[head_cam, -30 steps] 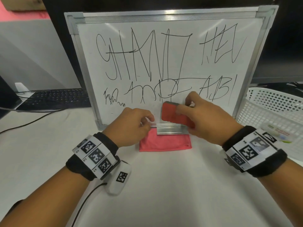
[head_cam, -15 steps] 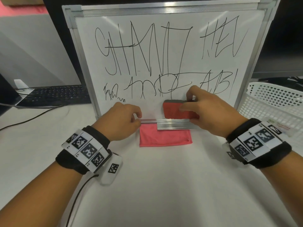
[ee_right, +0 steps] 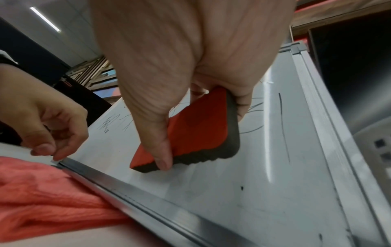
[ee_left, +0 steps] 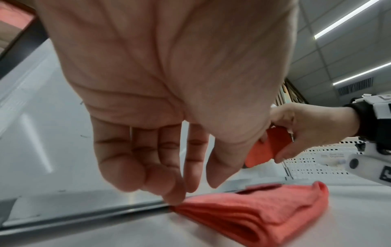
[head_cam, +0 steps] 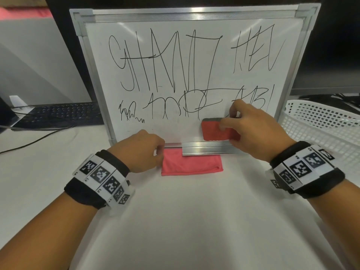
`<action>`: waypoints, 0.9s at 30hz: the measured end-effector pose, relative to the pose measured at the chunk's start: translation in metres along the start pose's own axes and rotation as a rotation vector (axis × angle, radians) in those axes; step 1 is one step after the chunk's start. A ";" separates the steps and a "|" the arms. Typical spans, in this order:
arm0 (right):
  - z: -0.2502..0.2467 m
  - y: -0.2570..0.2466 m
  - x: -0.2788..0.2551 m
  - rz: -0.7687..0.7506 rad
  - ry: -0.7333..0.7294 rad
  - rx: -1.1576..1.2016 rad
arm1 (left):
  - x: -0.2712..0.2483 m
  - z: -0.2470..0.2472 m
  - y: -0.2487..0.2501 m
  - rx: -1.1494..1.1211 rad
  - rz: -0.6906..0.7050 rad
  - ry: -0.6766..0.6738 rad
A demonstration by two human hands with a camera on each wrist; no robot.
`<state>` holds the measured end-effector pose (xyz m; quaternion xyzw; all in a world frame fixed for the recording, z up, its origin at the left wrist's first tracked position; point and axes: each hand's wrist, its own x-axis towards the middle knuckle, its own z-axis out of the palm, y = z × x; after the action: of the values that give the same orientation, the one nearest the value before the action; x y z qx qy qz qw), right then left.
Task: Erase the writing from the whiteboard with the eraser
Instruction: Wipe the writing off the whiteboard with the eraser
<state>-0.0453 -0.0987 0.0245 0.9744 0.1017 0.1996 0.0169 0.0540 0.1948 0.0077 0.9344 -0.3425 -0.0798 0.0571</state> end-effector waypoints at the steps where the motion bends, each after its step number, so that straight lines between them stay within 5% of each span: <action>1: 0.001 -0.002 0.001 -0.010 0.000 -0.006 | 0.000 0.001 0.002 -0.016 0.007 -0.019; 27: -0.005 0.006 -0.007 0.159 0.044 -0.037 | 0.005 0.001 0.011 -0.054 0.056 0.001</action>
<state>-0.0527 -0.1065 0.0265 0.9743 0.0206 0.2237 0.0168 0.0508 0.1831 0.0076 0.9226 -0.3661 -0.0868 0.0847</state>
